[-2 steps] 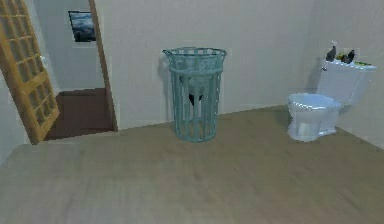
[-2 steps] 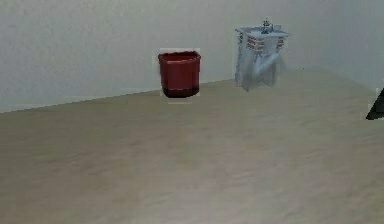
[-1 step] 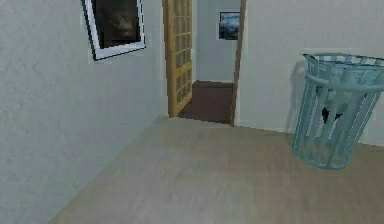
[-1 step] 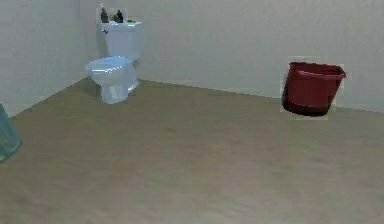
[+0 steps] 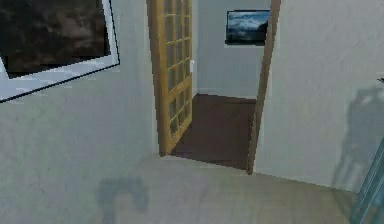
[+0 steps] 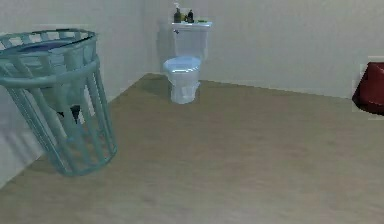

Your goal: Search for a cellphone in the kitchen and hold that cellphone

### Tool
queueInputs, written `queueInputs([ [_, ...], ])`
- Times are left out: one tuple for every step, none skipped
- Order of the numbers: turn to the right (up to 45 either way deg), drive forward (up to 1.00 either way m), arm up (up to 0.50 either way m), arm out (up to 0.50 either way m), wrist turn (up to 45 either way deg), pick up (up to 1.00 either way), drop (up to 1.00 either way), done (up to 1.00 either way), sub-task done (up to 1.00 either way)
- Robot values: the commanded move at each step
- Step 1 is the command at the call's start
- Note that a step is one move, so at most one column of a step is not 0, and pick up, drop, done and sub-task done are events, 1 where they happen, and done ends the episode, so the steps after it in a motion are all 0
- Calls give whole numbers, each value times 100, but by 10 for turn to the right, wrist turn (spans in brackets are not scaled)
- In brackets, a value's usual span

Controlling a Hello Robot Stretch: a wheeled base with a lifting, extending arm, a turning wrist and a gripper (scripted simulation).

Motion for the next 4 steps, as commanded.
queueInputs([
  [0,100,0,0,0,0,0,0,0],
  [0,40,0,0,0,0,0,0,0],
  [270,0,0,0,0,0,0,0,0],
  [0,75,0,0,0,0,0,0,0],
])
